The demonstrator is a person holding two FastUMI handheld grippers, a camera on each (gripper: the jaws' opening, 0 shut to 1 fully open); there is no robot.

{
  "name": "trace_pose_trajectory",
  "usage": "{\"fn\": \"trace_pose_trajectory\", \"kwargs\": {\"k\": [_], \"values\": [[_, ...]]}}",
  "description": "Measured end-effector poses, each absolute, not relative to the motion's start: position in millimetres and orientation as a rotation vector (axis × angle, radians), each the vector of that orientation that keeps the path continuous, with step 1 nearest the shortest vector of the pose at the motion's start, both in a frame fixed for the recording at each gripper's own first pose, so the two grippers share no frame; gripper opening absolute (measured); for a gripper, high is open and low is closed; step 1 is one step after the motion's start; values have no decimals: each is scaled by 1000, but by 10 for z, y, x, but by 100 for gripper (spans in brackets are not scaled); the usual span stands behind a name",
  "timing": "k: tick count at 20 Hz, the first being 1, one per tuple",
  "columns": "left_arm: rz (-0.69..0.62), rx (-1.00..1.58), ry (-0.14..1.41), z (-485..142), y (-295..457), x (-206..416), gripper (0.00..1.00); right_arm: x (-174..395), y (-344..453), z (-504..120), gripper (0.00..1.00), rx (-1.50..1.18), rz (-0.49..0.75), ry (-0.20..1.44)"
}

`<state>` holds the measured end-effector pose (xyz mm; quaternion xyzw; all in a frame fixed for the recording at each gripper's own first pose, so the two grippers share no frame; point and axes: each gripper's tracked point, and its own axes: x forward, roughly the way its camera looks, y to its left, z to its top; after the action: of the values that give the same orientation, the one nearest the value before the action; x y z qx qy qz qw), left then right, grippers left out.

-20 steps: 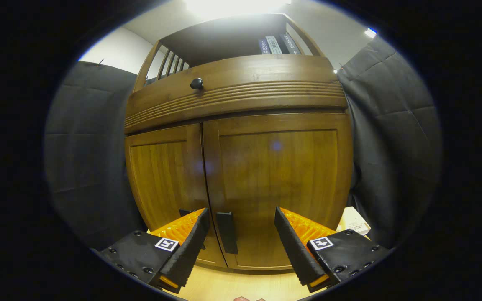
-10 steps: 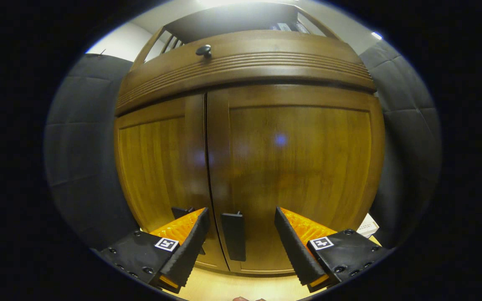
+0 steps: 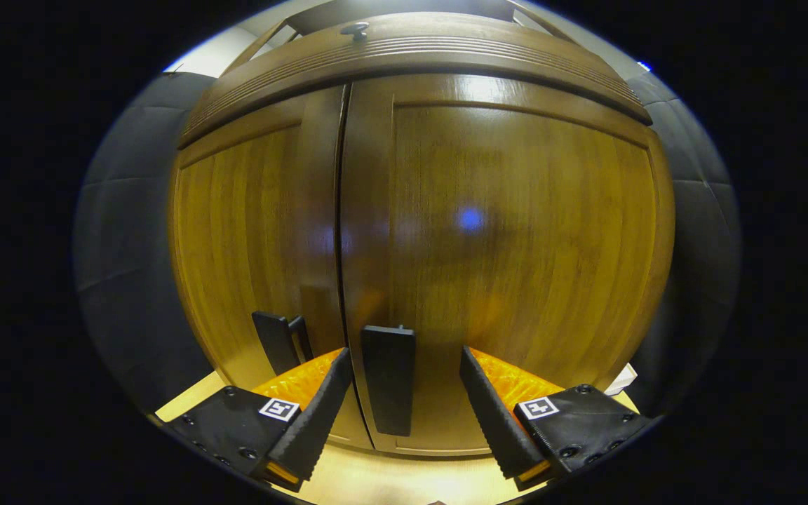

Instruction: Open the right door of the double-door shoe cabinet with the right hand, and open the left door with the left hand.

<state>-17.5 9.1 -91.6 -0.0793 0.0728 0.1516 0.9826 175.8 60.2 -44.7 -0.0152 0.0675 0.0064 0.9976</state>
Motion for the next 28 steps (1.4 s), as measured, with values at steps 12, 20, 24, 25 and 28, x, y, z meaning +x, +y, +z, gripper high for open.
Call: {"fn": "trace_pose_trajectory", "kwargs": {"k": [12,20,24,25,28], "values": [[304,-146,128,-875,6,-98,94,1770,699,-456,19,-6,79,139],[308,-121,108,-750,-50,-240,94,1711,711,-480,7,-30,117,153],[306,-114,92,-715,-54,-295,94,1557,714,-501,7,-38,139,157],[304,-113,90,-701,-51,-305,94,1500,712,-506,7,-39,144,158],[286,-98,83,-670,-74,-292,94,1328,710,-523,7,-50,165,156]]}}
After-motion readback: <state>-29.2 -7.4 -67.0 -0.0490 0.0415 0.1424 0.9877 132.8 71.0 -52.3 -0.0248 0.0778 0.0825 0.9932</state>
